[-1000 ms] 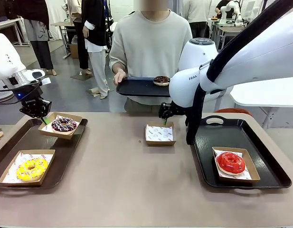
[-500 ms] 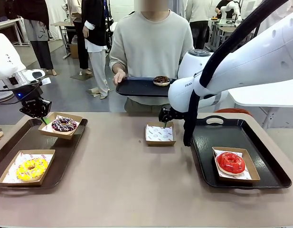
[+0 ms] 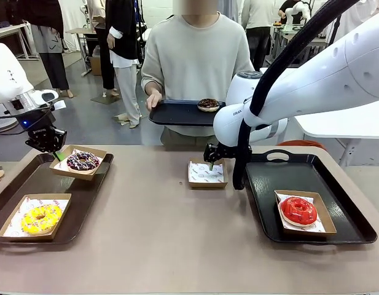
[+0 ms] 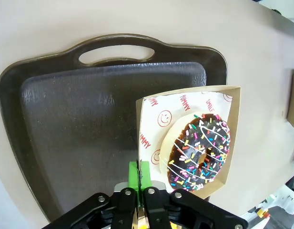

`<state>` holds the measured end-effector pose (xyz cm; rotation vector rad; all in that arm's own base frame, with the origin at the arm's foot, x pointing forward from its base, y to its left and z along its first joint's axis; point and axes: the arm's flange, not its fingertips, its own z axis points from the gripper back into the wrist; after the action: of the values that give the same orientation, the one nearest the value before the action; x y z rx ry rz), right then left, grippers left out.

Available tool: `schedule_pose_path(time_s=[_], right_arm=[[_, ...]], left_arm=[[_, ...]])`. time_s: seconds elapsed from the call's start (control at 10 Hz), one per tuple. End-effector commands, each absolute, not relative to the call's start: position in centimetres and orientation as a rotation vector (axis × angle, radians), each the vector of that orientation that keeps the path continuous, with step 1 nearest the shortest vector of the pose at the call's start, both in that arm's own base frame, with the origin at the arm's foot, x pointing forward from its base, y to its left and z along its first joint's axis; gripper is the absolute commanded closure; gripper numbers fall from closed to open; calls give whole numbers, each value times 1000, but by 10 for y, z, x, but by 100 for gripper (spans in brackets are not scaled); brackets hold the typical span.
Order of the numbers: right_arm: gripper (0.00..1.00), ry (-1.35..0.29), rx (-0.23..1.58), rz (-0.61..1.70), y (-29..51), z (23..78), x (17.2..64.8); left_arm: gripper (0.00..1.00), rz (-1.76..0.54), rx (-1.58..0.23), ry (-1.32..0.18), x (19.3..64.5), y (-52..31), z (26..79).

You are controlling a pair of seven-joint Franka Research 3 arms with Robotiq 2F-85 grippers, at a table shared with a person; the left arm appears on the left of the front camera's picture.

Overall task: Individually package the donuts and arrange them on the tray.
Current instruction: Place the picked Paper togo box on the Handle tray while simultaneously picking up another Paper togo box from the table with the other hand.

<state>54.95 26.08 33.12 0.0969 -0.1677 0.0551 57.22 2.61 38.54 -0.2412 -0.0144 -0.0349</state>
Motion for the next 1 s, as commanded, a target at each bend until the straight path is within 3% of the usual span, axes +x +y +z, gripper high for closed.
schedule_pose_path(time_s=[0.0,0.5,0.9], right_arm=[[0,-182,103,53,260,333,549],[0,-172,98,54,260,333,550],[0,-185,102,74,259,331,548]], left_arm=[[99,-33,-229,-11,574,26,388],[99,-35,-241,-14,572,26,385],[99,0,-119,-6,565,12,386]])
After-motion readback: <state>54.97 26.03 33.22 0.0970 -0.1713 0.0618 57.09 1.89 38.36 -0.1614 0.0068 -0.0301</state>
